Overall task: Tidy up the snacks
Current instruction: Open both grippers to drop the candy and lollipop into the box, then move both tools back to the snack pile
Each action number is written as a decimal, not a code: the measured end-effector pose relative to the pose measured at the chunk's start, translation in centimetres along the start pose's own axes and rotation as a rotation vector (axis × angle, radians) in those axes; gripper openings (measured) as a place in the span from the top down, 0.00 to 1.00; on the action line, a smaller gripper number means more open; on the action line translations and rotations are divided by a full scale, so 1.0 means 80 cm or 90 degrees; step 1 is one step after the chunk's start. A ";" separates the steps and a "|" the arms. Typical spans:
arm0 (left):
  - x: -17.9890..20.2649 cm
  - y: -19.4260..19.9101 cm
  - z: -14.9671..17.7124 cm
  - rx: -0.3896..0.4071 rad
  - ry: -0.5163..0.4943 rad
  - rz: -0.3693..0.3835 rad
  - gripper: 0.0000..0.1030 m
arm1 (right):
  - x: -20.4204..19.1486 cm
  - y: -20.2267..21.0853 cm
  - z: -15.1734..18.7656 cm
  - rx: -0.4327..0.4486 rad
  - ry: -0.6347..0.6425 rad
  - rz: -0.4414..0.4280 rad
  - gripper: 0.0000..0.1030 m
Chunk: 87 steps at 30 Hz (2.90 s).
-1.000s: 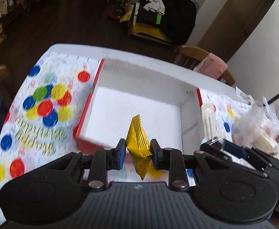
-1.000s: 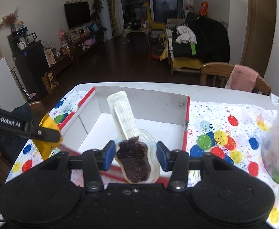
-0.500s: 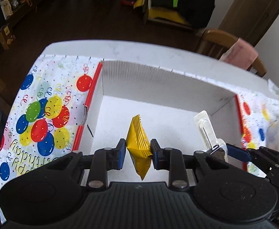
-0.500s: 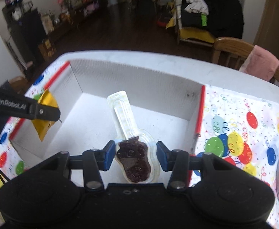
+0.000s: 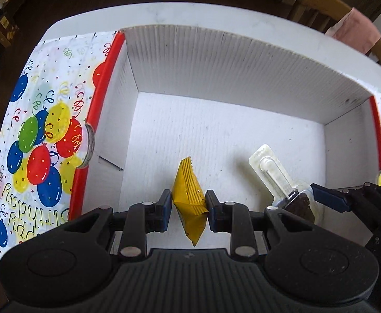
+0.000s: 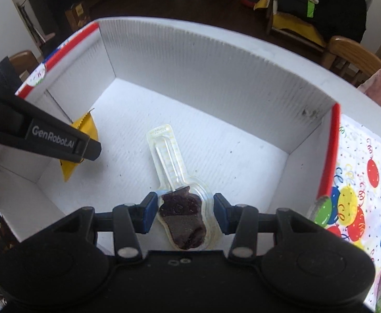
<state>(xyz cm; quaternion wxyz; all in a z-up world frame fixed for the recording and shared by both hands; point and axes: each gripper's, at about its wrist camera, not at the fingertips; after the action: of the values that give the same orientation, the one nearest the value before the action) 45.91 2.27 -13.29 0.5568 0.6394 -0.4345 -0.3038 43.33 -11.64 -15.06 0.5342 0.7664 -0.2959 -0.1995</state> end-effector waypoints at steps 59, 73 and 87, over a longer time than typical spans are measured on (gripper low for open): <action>-0.151 0.225 0.216 0.273 -0.040 0.130 0.44 | -0.126 0.234 0.129 0.246 -0.099 -0.025 0.20; -0.218 0.227 0.286 0.290 -0.027 0.120 0.26 | -0.188 0.240 0.188 0.277 -0.093 -0.039 0.02; -0.249 0.184 0.315 0.253 -0.119 0.133 0.21 | -0.286 0.189 0.240 0.207 -0.001 -0.085 0.00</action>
<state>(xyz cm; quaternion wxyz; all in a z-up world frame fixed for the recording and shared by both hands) 12.03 8.76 -5.74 0.4060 0.6570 -0.5991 -0.2111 10.71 -13.73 -7.87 0.3881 0.8606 -0.2731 -0.1849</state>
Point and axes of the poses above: each gripper's, at about its wrist camera, not at the fingertips, and y roughly against the way its jaws point, x to its right, z to its underside, and after that the axes turned 10 degrees about y, right-handed
